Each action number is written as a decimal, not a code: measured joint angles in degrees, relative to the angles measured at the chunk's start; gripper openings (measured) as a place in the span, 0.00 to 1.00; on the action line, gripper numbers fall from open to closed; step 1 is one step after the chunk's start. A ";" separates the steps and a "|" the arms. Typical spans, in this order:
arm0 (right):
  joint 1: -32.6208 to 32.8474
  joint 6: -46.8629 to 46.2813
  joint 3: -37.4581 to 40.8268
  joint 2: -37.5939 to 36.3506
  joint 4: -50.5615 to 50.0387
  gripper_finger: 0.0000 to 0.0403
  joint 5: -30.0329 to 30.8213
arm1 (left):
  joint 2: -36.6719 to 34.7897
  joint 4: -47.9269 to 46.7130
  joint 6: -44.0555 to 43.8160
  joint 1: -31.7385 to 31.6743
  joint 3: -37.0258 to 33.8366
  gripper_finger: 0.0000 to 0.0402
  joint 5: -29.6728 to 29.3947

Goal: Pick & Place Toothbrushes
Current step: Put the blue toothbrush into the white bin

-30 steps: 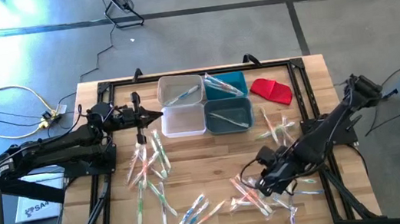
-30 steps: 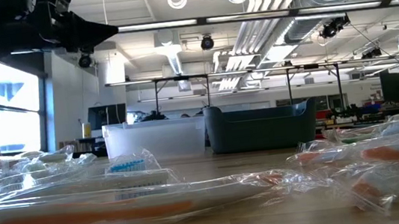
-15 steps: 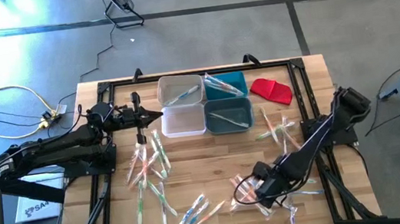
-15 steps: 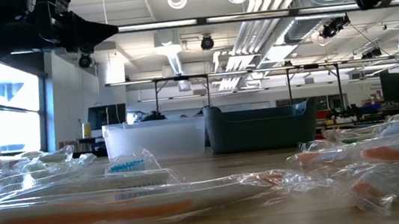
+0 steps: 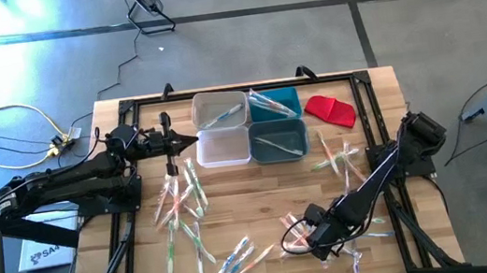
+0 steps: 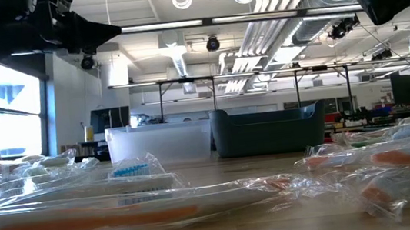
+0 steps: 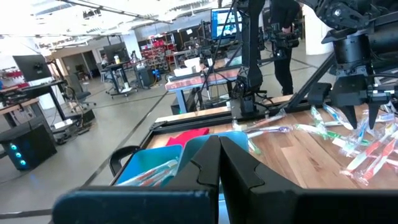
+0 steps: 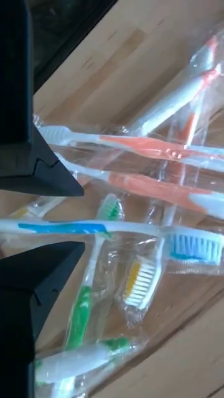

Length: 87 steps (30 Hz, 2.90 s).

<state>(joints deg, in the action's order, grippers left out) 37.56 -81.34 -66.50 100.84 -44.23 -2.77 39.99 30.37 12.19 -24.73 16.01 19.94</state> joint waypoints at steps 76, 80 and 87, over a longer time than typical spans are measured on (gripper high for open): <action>1.99 -3.80 0.00 -10.14 -11.73 0.02 9.34 | 0.02 0.04 -0.04 0.00 0.00 0.00 -0.19; 0.38 -0.50 0.00 -12.98 -16.31 0.02 12.12 | 0.02 0.13 -0.04 0.00 0.00 0.00 -0.24; -4.10 9.62 0.00 -16.17 -19.49 0.02 17.27 | 0.02 0.02 -0.04 -0.02 0.00 0.00 -0.22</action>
<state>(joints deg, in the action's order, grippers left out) 33.46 -71.72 -66.50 84.67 -63.72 14.51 40.01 30.39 12.14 -24.75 16.01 19.73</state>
